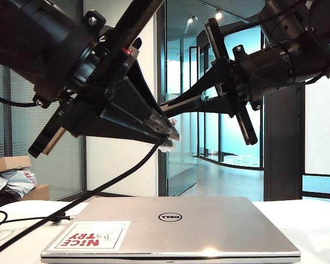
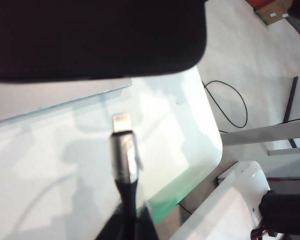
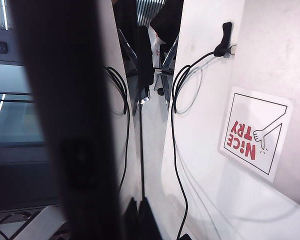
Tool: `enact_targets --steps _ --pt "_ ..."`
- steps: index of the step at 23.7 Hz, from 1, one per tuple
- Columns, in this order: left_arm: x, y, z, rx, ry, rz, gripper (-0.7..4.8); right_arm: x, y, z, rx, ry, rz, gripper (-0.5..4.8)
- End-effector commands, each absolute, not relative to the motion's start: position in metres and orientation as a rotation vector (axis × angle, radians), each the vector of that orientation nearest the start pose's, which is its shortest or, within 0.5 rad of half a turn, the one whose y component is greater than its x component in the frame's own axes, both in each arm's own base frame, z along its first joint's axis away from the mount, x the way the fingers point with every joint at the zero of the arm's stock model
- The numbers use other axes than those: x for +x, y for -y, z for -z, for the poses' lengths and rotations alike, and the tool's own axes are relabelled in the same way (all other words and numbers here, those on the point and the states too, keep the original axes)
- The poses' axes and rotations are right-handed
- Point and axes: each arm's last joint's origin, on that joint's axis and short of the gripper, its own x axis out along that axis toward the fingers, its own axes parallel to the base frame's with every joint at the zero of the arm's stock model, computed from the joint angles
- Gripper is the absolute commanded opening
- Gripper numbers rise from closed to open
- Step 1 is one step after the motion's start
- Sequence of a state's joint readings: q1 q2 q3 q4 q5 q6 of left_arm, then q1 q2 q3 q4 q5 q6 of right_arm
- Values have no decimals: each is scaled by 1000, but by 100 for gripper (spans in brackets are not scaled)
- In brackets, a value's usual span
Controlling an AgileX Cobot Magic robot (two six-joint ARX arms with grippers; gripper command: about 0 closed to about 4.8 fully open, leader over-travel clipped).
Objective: Pick up the charging cable and the phone, plug the charging cable into the charging port on the phone, and finally place them back on the table.
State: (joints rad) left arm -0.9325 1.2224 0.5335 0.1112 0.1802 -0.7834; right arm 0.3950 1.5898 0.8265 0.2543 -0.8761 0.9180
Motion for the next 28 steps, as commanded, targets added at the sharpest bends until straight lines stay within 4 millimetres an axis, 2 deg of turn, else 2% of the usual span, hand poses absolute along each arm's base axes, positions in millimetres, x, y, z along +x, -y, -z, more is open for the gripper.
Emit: enact_targets --steps 1,8,28 --pt "138 194 -192 -471 -930 794 -6 286 -144 -205 890 -1028 -961 -6" --pt "138 194 -192 -505 -947 776 -6 282 -142 -198 895 -1052 -945 -6" --pt "138 194 -192 -509 -949 773 -6 281 -142 -198 898 -1073 -972 -6"
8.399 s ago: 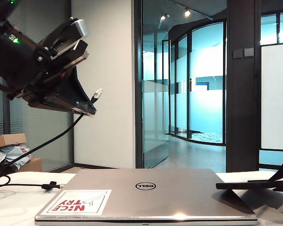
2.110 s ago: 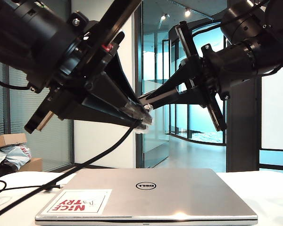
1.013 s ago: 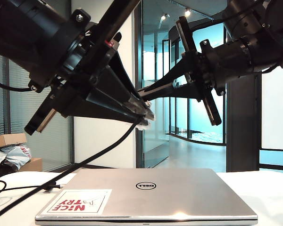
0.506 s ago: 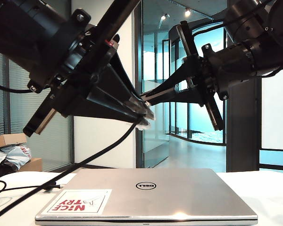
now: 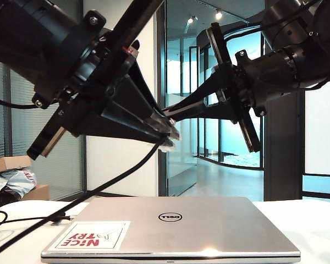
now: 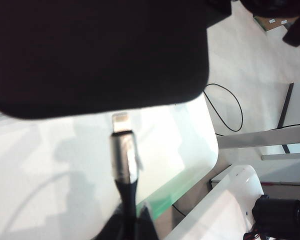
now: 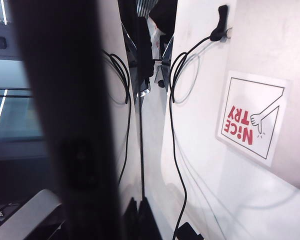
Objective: Pick up the charging cable and the phone, plug the charging cable into the charging port on the phone, and finally place them back on the table.
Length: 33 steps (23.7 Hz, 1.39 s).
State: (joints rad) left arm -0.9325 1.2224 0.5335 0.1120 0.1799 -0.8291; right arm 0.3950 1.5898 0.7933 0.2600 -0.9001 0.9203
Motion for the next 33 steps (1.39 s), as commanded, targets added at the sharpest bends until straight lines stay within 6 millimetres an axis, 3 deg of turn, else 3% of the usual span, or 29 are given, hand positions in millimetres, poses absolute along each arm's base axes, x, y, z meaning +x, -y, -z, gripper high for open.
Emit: enact_targets --steps 1,33 --pt "138 194 -192 -509 -948 774 -6 281 -142 -198 898 -1075 -974 -6" --pt "138 194 -192 -509 -948 774 -6 278 -144 -194 841 -1045 -995 -6"
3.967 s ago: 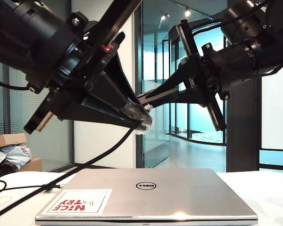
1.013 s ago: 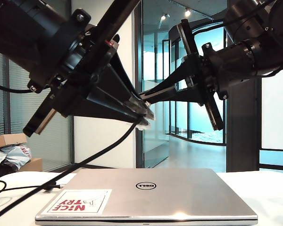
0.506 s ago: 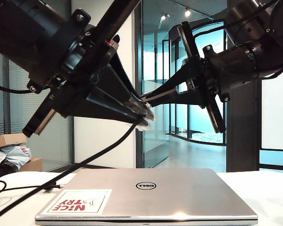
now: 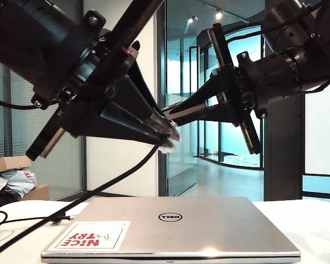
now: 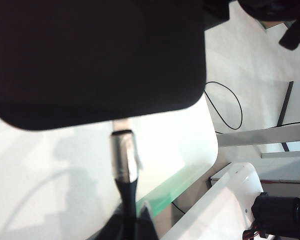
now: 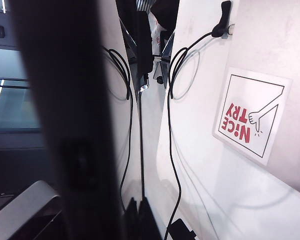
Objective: Pick up the charging cable and the phone, plug the charging cable into the charging port on the phone, and finally place them back on the table.
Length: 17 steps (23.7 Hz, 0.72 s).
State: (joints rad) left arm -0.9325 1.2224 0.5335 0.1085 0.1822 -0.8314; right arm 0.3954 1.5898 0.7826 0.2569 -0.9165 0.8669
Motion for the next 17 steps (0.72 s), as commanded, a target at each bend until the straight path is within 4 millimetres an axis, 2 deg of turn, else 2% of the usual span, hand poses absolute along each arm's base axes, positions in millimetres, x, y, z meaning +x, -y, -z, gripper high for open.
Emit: enact_targets --steps 1,17 --pt "138 194 -192 -509 -948 774 -6 278 -144 -195 833 -1040 -1001 -6" --pt "139 195 -193 -505 -933 782 -6 273 -148 -193 829 -1091 -1042 -6"
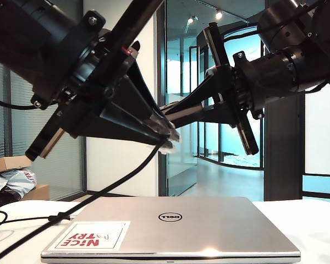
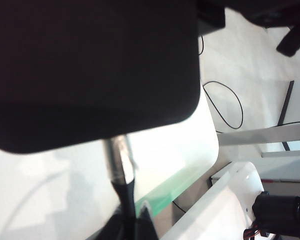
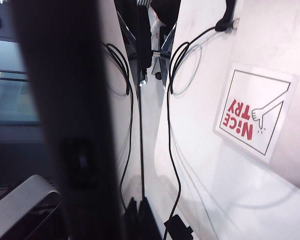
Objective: Pick up the charging cable and the phone, plug the charging cable into the charging port on the phone, and finally place them back on the table.
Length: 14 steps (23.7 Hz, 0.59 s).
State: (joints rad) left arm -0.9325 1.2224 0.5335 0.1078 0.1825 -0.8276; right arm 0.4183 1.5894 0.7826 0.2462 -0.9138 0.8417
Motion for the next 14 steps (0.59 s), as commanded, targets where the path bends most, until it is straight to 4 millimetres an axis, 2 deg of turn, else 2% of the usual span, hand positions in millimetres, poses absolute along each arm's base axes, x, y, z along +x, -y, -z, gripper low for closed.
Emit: enact_targets --steps 1,6,8,9,12,14 --pt "139 195 -193 -506 -931 783 -6 273 -148 -193 829 -1093 -1045 -6" --pt "139 196 -195 -504 -905 801 8 274 -148 -193 825 -1074 -1010 -6" --pt "140 196 -195 -462 -877 826 93 276 -147 -193 822 -1053 -977 -6" --pt "140 196 -196 -431 -860 841 155 277 -146 -193 821 -1044 -965 -6" --pt "140 196 -196 -404 -845 853 262 280 -141 -193 827 -1024 -927 -6" --pt "140 196 -196 -405 -843 854 274 283 -135 -193 825 -1001 -902 -6"
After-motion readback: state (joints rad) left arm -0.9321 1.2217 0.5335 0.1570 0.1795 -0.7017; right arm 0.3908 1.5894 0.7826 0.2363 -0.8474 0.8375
